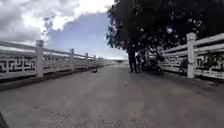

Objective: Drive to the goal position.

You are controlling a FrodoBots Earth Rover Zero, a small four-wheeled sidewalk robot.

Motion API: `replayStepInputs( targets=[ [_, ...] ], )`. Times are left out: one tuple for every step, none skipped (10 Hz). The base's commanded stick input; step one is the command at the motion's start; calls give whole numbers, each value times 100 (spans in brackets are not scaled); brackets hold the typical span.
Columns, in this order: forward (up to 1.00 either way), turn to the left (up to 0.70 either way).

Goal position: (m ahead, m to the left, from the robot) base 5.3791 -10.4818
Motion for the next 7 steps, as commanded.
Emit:
replayStepInputs(
  targets=[
    [70, 0],
    [70, 0],
    [70, 0],
    [70, 0],
    [70, 0],
    [70, 0],
    [70, 0]
  ],
)
